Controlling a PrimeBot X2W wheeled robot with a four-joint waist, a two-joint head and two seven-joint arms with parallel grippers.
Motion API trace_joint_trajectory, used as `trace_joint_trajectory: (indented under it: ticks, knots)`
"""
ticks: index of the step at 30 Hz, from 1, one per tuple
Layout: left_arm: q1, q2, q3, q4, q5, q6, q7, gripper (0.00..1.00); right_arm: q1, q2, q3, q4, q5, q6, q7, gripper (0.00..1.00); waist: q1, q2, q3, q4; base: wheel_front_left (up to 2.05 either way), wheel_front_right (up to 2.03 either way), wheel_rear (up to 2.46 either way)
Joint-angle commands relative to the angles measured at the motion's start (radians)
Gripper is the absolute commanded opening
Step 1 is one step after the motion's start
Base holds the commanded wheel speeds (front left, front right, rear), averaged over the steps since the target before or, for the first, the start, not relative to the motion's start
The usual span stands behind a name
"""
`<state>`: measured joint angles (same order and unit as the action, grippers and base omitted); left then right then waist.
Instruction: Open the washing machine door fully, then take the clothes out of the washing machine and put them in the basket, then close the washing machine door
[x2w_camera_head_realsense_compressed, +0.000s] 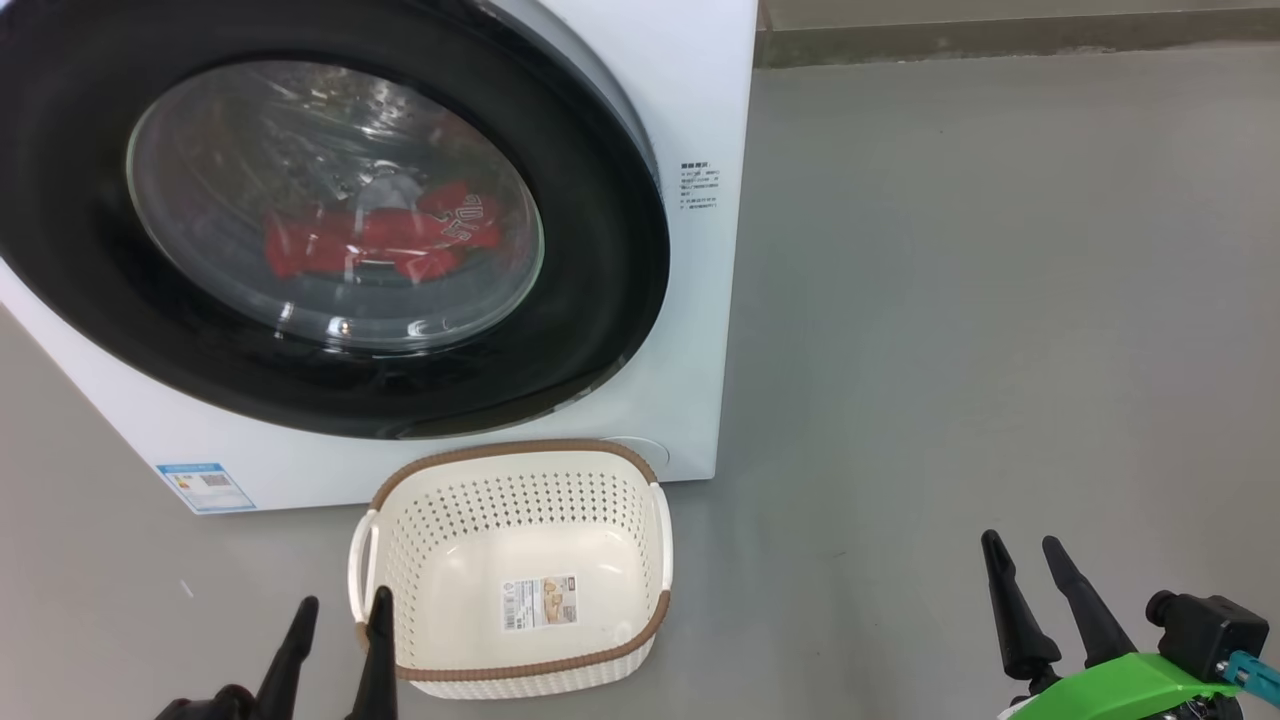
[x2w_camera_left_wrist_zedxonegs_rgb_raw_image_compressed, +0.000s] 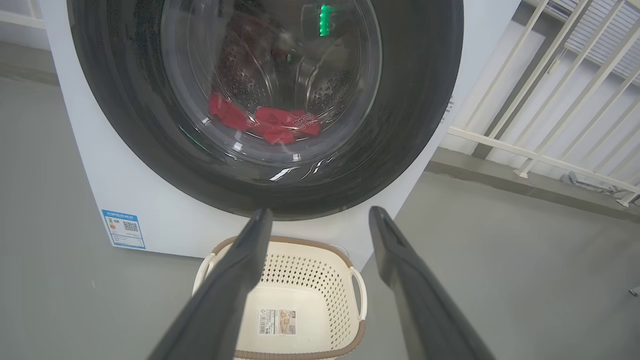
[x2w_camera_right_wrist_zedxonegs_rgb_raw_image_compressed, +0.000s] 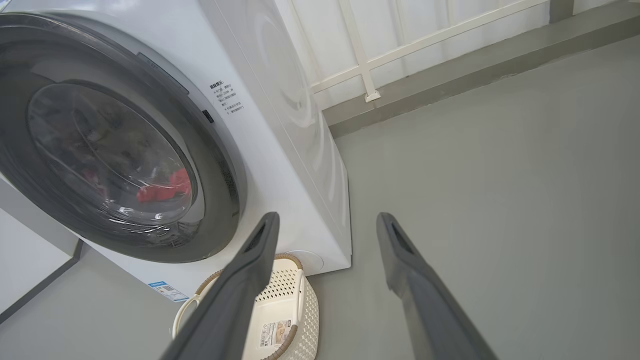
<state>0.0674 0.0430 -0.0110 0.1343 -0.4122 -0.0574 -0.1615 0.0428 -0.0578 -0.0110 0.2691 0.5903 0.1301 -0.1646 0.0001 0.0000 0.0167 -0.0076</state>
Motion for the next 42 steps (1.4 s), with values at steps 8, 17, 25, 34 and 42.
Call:
trace_joint_trajectory:
  ticks: [8,17,25,34,42]
  knots:
    - [0.001,0.015,0.02,-0.039,0.115,0.01,-0.038,1.0,0.004,-0.02,0.017,-0.022,-0.109,0.0,-0.035,1.0,-0.0001,0.0,0.001,-0.003,0.0,0.0,0.0]
    - [0.009,0.012,0.023,-0.026,0.216,-0.001,-0.067,1.0,0.012,-0.021,0.009,-0.007,-0.219,0.001,-0.065,1.0,-0.0001,0.0,0.006,-0.007,0.0,0.0,0.0]
    - [0.015,0.01,0.036,-0.001,0.277,-0.018,-0.091,1.0,0.02,-0.017,-0.003,-0.007,-0.306,0.001,-0.088,1.0,-0.0001,0.0,0.007,-0.012,0.0,0.0,0.0]
    - [0.012,0.008,0.053,0.027,0.291,-0.036,-0.1,1.0,0.03,-0.009,-0.014,-0.012,-0.338,0.001,-0.097,1.0,-0.0001,0.0,0.005,-0.013,0.0,0.0,0.0]
    - [0.009,0.007,0.058,0.037,0.287,-0.042,-0.1,1.0,0.033,-0.005,-0.014,-0.016,-0.336,0.001,-0.097,1.0,-0.0001,0.0,0.001,-0.011,0.0,0.0,0.0]
